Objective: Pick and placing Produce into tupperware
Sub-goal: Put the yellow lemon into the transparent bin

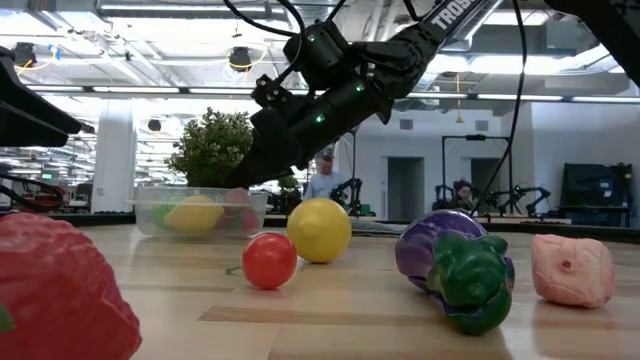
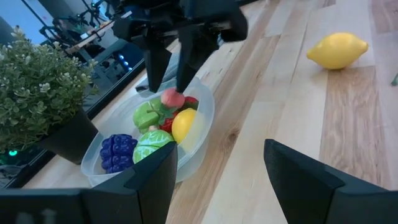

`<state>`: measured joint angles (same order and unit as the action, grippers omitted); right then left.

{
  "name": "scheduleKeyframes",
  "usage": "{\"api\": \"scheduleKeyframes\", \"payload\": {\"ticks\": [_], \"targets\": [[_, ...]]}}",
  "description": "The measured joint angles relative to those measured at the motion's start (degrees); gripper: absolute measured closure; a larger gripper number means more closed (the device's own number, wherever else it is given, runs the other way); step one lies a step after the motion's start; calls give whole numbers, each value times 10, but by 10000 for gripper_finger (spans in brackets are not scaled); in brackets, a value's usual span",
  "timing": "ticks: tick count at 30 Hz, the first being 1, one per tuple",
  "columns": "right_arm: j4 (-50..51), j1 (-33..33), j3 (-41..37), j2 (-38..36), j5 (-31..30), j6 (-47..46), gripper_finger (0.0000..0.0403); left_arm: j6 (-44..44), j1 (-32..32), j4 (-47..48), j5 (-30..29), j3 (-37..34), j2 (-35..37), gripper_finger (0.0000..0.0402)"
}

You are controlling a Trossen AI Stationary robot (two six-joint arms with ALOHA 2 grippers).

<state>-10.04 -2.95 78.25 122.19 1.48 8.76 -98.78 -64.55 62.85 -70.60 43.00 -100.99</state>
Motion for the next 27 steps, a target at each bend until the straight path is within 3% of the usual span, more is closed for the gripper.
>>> {"api": "scheduleKeyframes", "payload": {"ticks": [7, 13, 21, 27], "targets": [[41, 37, 1, -73, 0, 48, 158, 6, 0, -14, -4, 0, 0, 171], [220, 76, 0, -147, -2, 43, 158, 7, 0, -23, -4, 0, 0, 171], [427, 150, 0, -206, -17, -74, 158, 20, 0, -31, -5, 0, 0, 171], [465, 217, 0, -226, -33, -160, 158, 23, 0, -33, -5, 0, 0, 171]]}}
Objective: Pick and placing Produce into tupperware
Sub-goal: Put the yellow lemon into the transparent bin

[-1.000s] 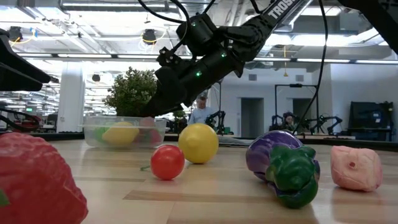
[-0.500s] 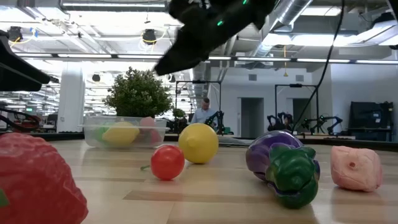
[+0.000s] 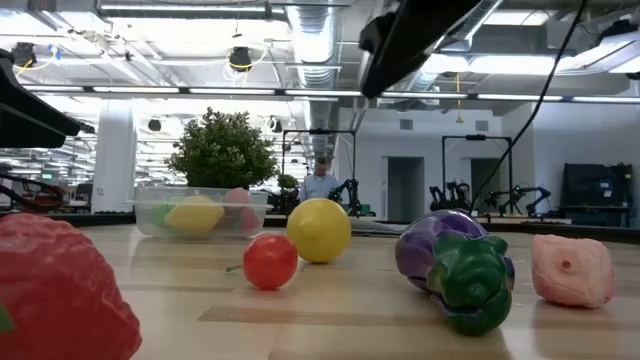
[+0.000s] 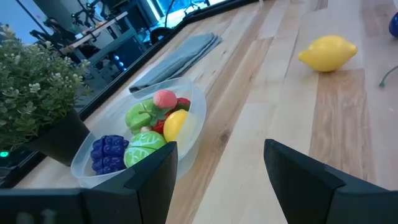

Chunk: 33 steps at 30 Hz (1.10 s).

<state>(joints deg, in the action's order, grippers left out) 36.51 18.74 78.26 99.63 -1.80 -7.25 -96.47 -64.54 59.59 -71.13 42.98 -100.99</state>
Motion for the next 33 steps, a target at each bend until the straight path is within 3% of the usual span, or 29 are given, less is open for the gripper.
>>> {"api": "scheduleKeyframes", "payload": {"ticks": [5, 12, 24, 33], "targets": [[9, 54, 0, 0, -21, -72, 158, 5, 0, 0, 0, 0, 0, 171], [-4, 131, -28, 0, -103, -169, 158, 10, 0, -1, -2, 0, 0, 171], [-155, 249, -156, 0, -258, -328, 159, 10, 0, -2, -42, 0, 0, 171], [-361, 327, -278, 0, -398, -398, 159, 9, 1, -2, -58, 0, 0, 171]]}}
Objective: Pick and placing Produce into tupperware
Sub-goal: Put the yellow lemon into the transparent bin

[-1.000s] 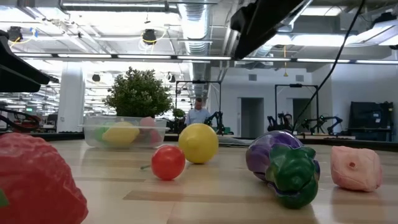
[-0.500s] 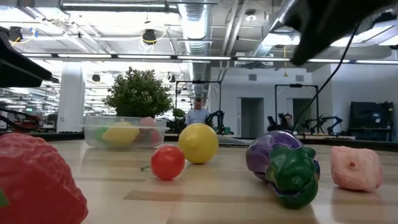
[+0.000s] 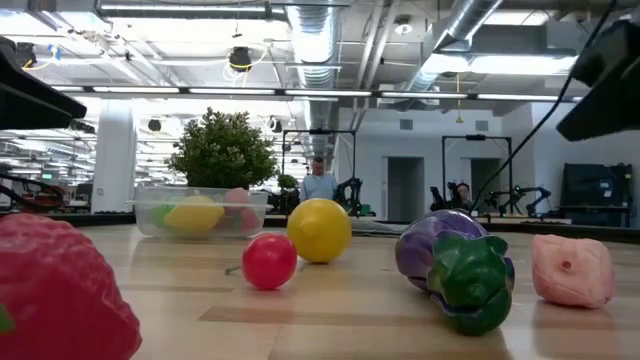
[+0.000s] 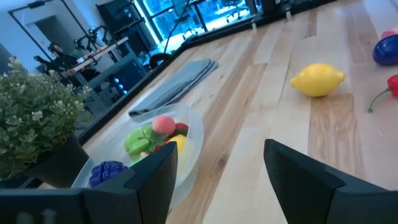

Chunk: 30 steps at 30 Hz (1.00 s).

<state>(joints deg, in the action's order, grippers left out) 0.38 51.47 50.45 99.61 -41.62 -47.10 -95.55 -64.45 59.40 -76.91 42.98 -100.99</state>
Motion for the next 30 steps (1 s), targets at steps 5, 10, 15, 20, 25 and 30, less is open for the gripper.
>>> {"api": "scheduleKeyframes", "payload": {"ticks": [5, 10, 15, 20, 25, 30], "targets": [[-72, 18, -33, 20, -33, -6, 159, -1, 2, -4, -5, 0, 0, 171], [-127, 18, -33, 91, -37, -18, 159, 6, 3, -23, -16, 0, 0, 171], [-165, 27, -33, 131, -65, -15, 159, 116, 1, -103, -39, 5, 0, 171], [-163, 37, -33, 129, -83, -15, 159, 216, 14, -120, -13, 47, 0, 171], [-163, 37, -33, 128, -86, -15, 159, 356, 38, -176, 41, 89, 0, 171], [-165, 38, -33, 128, -95, -15, 159, 514, 65, -295, 71, 94, 0, 171]]}}
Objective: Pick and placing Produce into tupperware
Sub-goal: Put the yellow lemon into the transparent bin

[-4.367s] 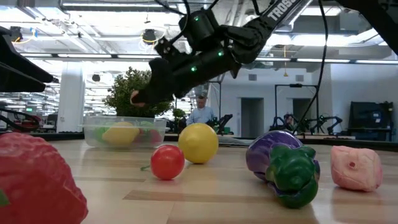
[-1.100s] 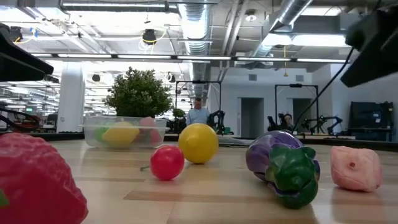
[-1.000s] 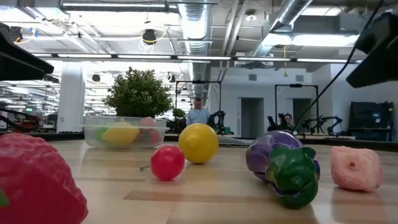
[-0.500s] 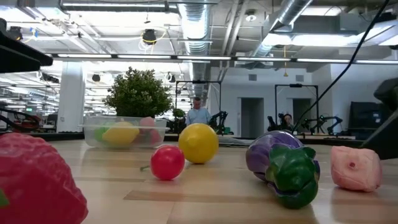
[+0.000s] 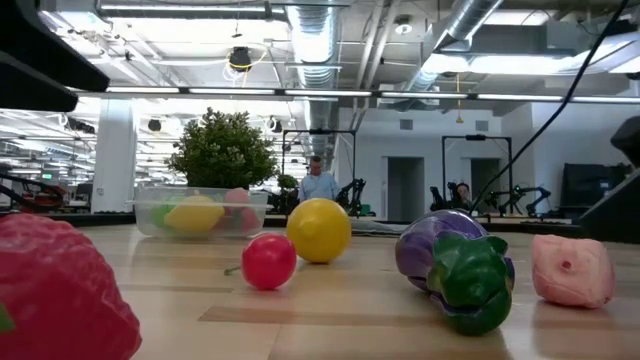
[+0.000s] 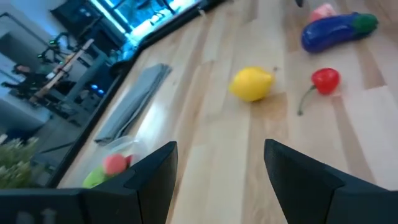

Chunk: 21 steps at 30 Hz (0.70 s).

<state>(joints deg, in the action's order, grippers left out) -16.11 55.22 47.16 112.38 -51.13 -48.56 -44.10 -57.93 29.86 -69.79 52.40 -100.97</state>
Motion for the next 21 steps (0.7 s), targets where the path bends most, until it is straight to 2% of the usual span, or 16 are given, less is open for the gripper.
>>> {"api": "scheduleKeyframes", "payload": {"ticks": [5, 10, 13, 19, 21], "targets": [[-9, 0, 0, 0, 0, 3, 159, 138, 30, -113, 53, 0, 0, 171], [-19, 7, 0, 0, -2, 5, 159, 301, 60, -263, 137, 0, 0, 171], [-22, 11, 0, 0, -4, 6, 159, 375, 78, -322, 180, 0, 0, 171], [-24, 22, 0, 0, -17, 6, 159, 431, 135, -370, 327, 0, 0, 171], [-25, 26, 0, 0, -20, 5, 159, 445, 154, -374, 356, 0, 0, 171]]}}
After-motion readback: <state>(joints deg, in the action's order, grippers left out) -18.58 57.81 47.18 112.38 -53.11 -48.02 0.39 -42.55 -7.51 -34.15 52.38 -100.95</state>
